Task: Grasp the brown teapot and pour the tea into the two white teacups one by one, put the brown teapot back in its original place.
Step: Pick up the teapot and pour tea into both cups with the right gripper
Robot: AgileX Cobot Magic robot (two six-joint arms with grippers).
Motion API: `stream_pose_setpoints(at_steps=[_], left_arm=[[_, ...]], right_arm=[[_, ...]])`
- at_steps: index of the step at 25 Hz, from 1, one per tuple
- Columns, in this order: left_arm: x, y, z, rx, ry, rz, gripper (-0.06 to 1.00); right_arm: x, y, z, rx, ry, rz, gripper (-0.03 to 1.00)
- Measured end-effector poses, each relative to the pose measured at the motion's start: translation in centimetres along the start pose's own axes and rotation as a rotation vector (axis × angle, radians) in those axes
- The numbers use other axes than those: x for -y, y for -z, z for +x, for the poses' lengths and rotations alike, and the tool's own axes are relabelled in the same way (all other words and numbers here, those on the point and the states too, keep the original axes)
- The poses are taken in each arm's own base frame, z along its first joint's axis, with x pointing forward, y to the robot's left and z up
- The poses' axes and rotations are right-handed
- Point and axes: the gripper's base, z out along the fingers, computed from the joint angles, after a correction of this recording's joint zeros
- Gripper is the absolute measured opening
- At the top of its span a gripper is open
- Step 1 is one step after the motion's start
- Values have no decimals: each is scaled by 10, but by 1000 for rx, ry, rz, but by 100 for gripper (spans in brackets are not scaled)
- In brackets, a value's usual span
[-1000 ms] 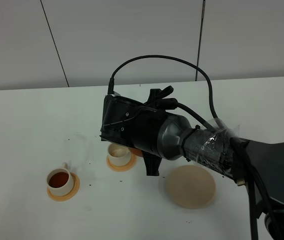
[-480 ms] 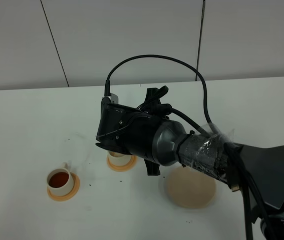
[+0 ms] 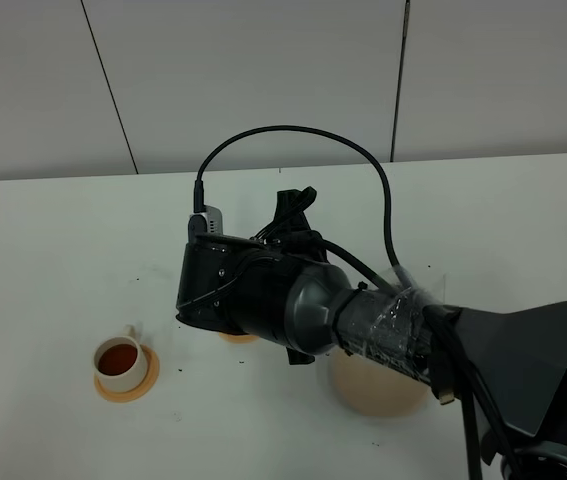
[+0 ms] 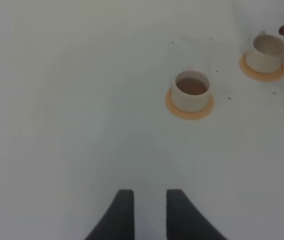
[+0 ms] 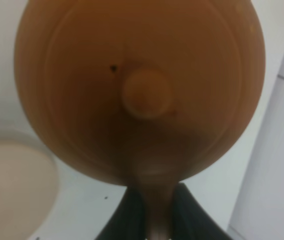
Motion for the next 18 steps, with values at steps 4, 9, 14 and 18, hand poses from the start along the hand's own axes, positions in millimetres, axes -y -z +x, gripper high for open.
stream_pose_setpoints(at_steps=[4,9,14,18], left_arm=[[0,0,0,0,0,0,23],[0,0,0,0,0,0,23],[0,0,0,0,0,0,23],[0,0,0,0,0,0,23]], right_arm=[[0,0,0,-4,3,5,9],[1,0,1,-11,7,14,9],[3,0,1,-19,16,38,9],[5,0,2,-25,24,55,9]])
